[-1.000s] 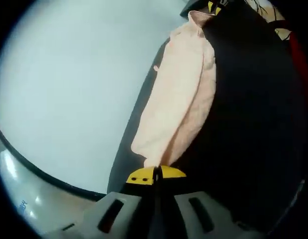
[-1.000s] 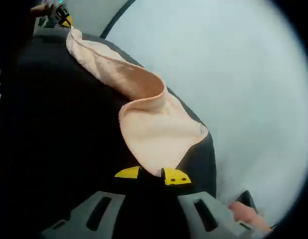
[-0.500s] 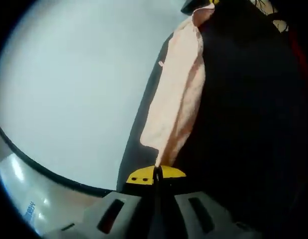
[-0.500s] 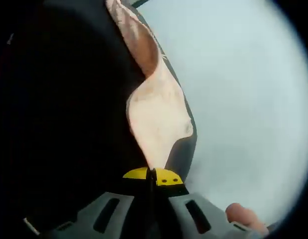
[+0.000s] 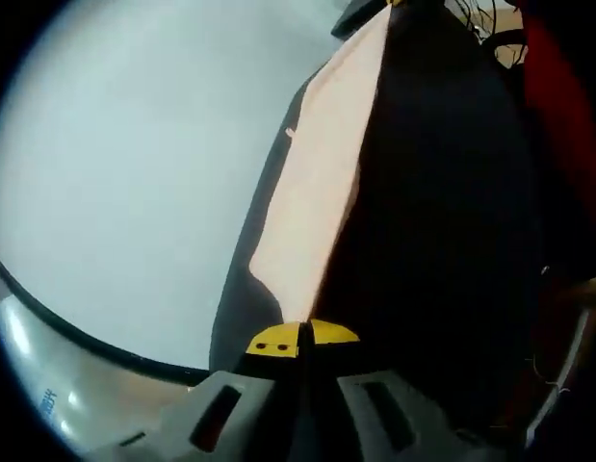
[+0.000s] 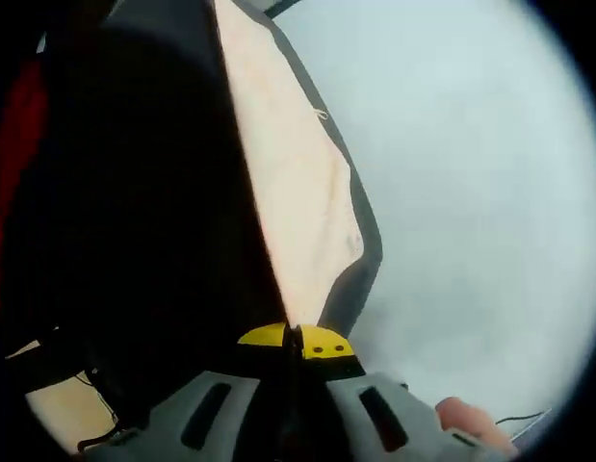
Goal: Fold the towel on the table until its edges align and the towel forms a compact rectangular stack.
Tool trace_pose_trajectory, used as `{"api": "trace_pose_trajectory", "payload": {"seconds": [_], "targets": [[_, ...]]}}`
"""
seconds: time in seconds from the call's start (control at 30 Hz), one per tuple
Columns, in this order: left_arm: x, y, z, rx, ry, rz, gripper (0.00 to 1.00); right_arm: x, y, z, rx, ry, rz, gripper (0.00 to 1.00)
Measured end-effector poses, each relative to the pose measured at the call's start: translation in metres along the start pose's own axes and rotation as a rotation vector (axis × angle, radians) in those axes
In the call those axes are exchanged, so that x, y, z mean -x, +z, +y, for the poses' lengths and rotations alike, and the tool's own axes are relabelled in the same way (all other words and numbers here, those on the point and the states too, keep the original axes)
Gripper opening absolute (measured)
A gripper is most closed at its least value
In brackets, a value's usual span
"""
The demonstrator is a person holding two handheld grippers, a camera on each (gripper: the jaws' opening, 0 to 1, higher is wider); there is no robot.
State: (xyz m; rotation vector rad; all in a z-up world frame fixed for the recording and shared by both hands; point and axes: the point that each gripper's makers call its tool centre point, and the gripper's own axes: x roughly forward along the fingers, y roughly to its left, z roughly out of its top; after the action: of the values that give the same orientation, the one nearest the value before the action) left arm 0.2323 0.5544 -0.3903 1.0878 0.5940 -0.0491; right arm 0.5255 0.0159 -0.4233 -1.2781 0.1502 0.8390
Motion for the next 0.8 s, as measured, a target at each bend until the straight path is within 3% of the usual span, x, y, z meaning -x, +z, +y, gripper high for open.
{"api": "trace_pose_trajectory", "payload": {"seconds": [0.13,0.23,0.4,0.5,0.6,0.73,0.8], "targets": [[0.021,0.006,0.008,0.009,-0.017,-0.062,0.0,0.013,-0.005,-0.003,0.023,0.002,0.018,0.0],[0.033,0.001,0.006,-0.064,-0.029,-0.034,0.0,0.023,-0.003,0.009,0.044,0.063,0.004,0.0],[0.054,-0.005,0.009,-0.025,-0.028,-0.045,0.0,0.041,0.003,0.029,0.044,0.169,-0.074,0.0],[0.065,-0.003,0.001,-0.037,-0.054,-0.065,0.0,0.048,0.002,0.039,0.091,0.203,-0.083,0.0],[0.073,-0.009,-0.016,-0.073,-0.121,-0.034,0.0,0.059,0.0,0.054,0.158,0.267,-0.082,0.0],[0.087,-0.011,-0.032,-0.07,-0.197,-0.052,0.0,0.067,0.0,0.06,0.145,0.313,-0.103,0.0],[0.082,-0.011,-0.032,-0.07,-0.182,-0.054,0.0,0.059,0.001,0.059,0.1,0.308,-0.109,0.0]]}}
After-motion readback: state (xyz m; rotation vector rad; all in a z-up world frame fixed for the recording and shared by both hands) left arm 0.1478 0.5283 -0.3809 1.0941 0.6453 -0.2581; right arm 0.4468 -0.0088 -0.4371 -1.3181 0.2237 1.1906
